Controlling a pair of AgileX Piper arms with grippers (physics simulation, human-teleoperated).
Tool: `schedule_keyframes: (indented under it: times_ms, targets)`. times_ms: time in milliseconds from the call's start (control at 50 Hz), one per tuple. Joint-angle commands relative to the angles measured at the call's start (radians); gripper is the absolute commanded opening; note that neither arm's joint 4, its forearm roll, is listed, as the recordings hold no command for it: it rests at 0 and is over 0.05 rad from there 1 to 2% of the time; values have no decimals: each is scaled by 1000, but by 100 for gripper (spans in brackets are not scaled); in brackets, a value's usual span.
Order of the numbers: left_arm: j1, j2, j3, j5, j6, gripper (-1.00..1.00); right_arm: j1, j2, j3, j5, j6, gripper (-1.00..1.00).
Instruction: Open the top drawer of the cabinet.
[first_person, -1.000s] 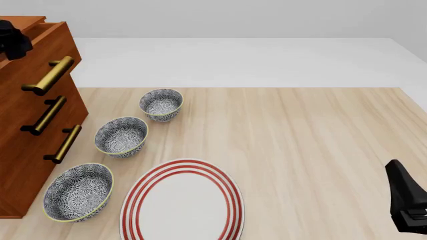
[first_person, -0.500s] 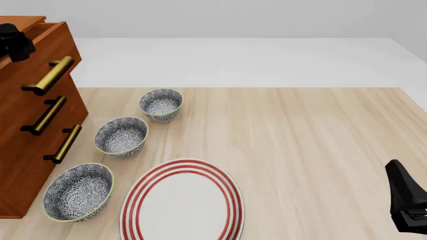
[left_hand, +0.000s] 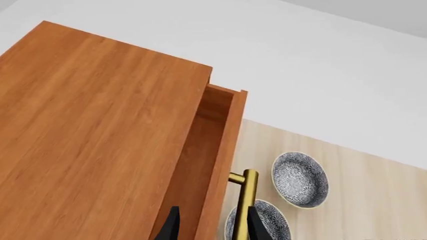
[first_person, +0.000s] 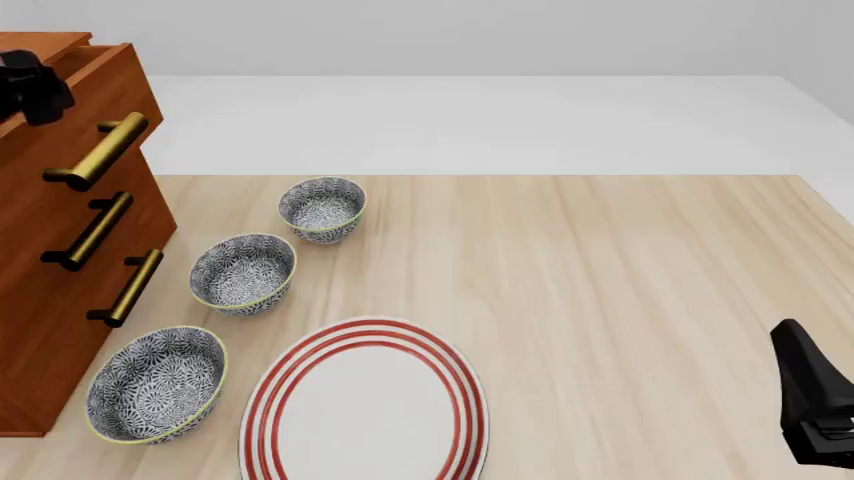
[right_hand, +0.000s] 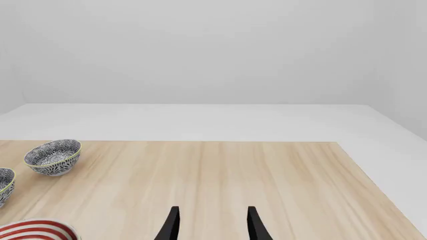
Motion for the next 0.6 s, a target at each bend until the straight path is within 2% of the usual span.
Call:
schedule_keyframes:
  times_ms: [20,600]
  targets:
    - [-6,5,2,-2,5,100,0,0,0,0,0,100]
    - [-1,28,16,-24,5,100,0,0,0,0,0,100]
